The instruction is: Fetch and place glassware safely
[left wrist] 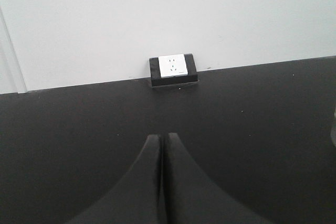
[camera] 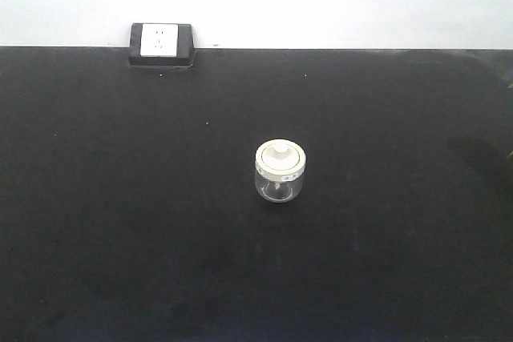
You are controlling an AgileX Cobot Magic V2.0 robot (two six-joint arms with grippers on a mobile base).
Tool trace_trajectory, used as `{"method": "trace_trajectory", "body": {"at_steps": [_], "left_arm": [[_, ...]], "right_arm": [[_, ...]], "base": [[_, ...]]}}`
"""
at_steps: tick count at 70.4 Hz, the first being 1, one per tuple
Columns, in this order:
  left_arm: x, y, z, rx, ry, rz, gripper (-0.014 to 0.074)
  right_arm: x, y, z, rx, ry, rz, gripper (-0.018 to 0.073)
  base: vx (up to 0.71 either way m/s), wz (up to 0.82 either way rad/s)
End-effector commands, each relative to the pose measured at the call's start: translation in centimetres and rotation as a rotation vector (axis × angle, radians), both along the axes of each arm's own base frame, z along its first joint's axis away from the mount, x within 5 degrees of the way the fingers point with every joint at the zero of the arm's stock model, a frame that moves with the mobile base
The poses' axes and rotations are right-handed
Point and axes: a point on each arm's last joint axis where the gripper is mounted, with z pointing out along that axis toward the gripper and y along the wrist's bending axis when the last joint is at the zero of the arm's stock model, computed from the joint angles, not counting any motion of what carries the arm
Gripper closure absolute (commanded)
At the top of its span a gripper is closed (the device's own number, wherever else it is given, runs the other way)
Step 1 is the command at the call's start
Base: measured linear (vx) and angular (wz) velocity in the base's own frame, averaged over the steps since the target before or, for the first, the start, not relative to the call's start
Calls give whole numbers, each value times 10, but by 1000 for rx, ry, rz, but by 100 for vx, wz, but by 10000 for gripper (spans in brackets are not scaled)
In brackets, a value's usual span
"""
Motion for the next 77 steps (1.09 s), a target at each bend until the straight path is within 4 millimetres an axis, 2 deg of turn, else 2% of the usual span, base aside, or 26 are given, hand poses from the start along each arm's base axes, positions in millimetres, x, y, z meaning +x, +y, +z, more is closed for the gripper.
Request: {"method": "trace_trajectory", "body": {"at_steps": [1, 13, 27, 45, 77], "left_arm": [[-2, 0, 15, -17, -87, 0, 603], [-4, 0, 1, -17, -75, 0, 603], [-7, 0, -29, -44, -61, -4, 603], [1, 0, -63, -44, -59, 0, 603], [1, 0, -63, -44, -47, -1, 603]], "right_arm": [[0, 2, 11, -7, -46, 22, 559], [0, 2, 11, -7, -46, 22, 559], [0, 2, 11, -7, -46, 22, 559], [0, 2, 11, -7, -46, 22, 559], [0, 2, 11, -7, -46, 22, 559]], "base": [[0, 0], [0, 0], [0, 0], [0, 0], [0, 0]]}}
